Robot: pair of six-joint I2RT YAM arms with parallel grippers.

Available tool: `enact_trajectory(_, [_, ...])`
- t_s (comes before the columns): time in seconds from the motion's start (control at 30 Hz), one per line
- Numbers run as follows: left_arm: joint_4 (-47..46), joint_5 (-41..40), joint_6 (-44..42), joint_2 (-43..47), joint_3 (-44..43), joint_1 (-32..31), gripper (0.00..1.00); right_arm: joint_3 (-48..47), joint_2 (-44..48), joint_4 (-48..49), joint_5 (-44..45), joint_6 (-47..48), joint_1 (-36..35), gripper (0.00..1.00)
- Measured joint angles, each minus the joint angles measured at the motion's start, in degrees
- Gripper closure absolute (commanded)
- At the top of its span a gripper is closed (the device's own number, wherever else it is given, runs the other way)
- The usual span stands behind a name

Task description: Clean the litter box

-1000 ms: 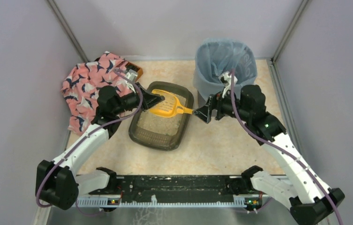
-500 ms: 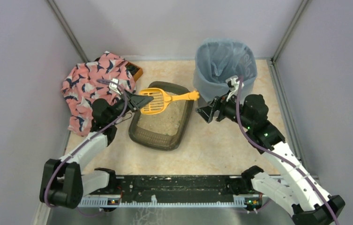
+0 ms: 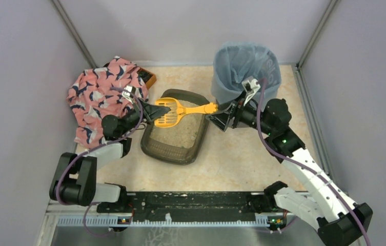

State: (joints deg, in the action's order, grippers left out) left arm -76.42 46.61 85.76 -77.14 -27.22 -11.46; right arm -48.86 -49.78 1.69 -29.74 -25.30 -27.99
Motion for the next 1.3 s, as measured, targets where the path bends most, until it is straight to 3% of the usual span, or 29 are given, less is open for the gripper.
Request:
enact_trajectory(0.43, [6.9, 1.0, -5.7, 3.3, 0.0, 0.0, 1.00, -2.0, -4.0, 3.0, -4.9, -1.5, -0.1, 0.28])
enact_trajectory(0.9, [-4.2, -3.9, -1.1, -0.4, 0.8, -1.6, 1.00, -2.0, -7.0, 9.7, -4.5, -3.5, -2.7, 0.30])
enact_trajectory(1.3, [-4.7, -7.8, -1.7, -0.2, 4.0, -3.1, 1.00, -2.0, -8.5, 11.9, -3.3, -3.3, -3.5, 0.37])
